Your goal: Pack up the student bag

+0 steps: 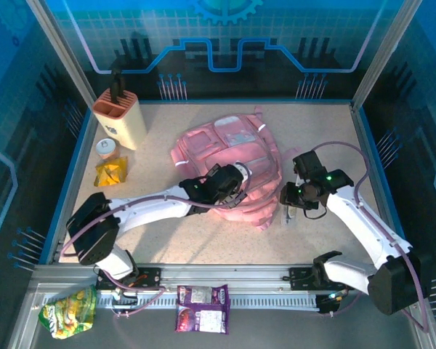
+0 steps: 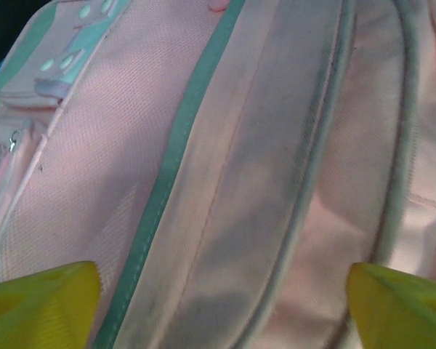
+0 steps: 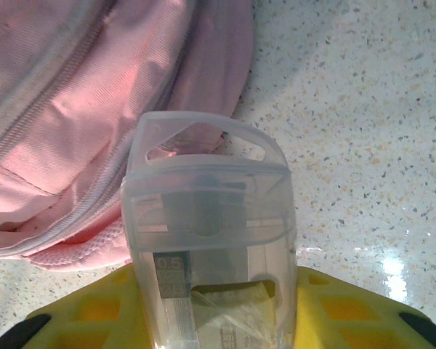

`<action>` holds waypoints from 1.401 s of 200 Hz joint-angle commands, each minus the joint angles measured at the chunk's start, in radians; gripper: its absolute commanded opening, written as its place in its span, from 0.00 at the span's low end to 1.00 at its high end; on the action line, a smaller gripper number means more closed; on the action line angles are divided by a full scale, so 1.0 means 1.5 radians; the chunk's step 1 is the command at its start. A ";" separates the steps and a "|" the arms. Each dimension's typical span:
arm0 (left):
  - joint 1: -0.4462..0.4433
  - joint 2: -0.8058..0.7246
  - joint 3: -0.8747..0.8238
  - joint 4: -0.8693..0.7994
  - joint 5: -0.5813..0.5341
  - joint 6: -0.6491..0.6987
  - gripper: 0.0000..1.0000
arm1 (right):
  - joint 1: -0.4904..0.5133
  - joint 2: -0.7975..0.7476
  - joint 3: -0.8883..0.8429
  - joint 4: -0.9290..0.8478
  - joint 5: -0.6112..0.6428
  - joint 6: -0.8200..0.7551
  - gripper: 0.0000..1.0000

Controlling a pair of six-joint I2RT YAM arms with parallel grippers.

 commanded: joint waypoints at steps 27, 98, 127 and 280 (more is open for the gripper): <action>0.048 0.023 0.067 -0.001 -0.018 0.050 0.65 | -0.011 -0.002 0.027 -0.003 -0.024 -0.023 0.41; 0.085 0.010 0.091 0.018 0.041 0.016 0.21 | 0.007 0.054 0.072 0.037 -0.047 -0.047 0.42; 0.086 0.016 0.123 0.006 0.055 -0.037 0.00 | 0.028 0.108 0.109 0.062 -0.062 -0.040 0.41; 0.072 -0.017 0.089 0.105 0.212 -0.438 0.00 | 0.011 0.252 0.192 0.284 -0.105 0.231 0.41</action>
